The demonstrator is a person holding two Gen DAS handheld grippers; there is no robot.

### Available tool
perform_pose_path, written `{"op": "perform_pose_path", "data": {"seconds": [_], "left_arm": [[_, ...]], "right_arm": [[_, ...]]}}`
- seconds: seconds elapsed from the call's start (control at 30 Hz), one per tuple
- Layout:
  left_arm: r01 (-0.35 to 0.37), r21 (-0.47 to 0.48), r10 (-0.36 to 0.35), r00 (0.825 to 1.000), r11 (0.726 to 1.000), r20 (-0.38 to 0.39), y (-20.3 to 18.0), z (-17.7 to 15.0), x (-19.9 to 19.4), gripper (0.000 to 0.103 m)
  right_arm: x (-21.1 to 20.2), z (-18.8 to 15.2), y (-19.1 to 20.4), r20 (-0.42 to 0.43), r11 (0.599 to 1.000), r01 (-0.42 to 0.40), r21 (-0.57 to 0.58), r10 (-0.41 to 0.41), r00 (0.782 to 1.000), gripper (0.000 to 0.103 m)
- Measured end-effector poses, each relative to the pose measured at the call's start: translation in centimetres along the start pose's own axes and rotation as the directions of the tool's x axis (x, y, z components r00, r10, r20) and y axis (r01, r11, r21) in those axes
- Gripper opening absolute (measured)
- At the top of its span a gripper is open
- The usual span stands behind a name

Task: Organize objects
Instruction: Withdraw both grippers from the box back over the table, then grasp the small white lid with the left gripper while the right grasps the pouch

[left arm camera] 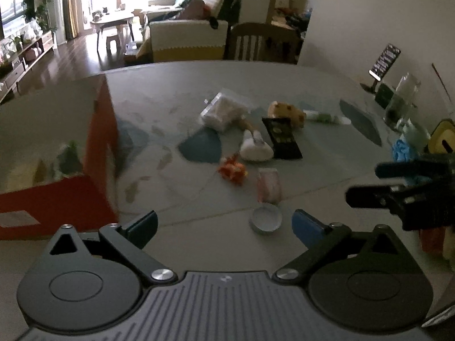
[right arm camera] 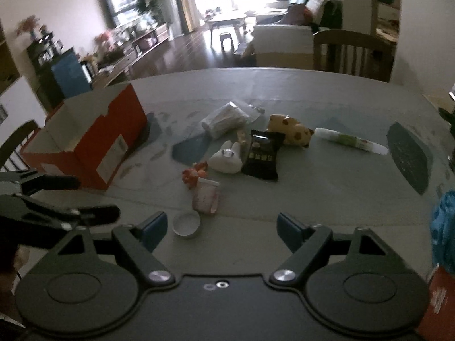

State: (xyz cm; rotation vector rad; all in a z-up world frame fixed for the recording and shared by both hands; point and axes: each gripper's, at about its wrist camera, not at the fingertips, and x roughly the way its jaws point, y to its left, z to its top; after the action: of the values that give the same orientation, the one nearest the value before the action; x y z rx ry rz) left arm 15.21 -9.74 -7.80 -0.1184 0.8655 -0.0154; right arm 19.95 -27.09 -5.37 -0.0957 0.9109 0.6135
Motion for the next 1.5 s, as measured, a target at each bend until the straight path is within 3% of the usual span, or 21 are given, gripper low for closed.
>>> {"op": "perform_pose_path", "data": {"seconds": [0.43,0.67,1.07,1.13,1.2,1.37,1.5], "left_arm": [[-0.028,0.089,0.028,1.0,0.996,-0.004,-3.7,-2.3,4.8,0.103],[-0.101,0.121,0.099,0.995,0.987,0.02,-4.9,-2.9,6.8,0.103],[-0.095,0.095,0.097,0.995,0.991,-0.007,-5.4,-2.8,8.5,0.101],[-0.1,0.091,0.102,0.995,0.991,-0.009,-5.3,-2.8,8.6,0.096],[-0.105,0.092,0.107,0.994,0.99,-0.014,-5.4,-2.8,8.7,0.085],[-0.104,0.093,0.105,0.994,0.99,-0.005,-5.6,-2.9,8.7,0.068],[-0.088,0.09,0.088,0.996,0.992,-0.005,-5.7,-2.9,8.6,0.054]], "right_arm": [[6.5,3.2,0.5,-0.092,0.999,-0.034,-0.042,0.03,0.995,0.084],[9.8,3.8,0.5,-0.162,1.0,-0.03,-0.009,0.029,0.986,0.082],[12.1,4.0,0.8,-0.205,0.999,-0.037,-0.013,0.033,0.978,0.078],[12.5,4.0,1.0,-0.223,0.999,-0.044,-0.023,0.038,0.974,0.065],[12.8,3.9,1.1,-0.235,0.999,-0.026,-0.035,0.017,0.972,0.053],[12.8,3.9,1.0,-0.235,0.999,-0.022,-0.031,0.015,0.972,0.047],[12.8,3.9,1.0,-0.242,1.0,-0.019,-0.017,0.014,0.97,0.031]]}}
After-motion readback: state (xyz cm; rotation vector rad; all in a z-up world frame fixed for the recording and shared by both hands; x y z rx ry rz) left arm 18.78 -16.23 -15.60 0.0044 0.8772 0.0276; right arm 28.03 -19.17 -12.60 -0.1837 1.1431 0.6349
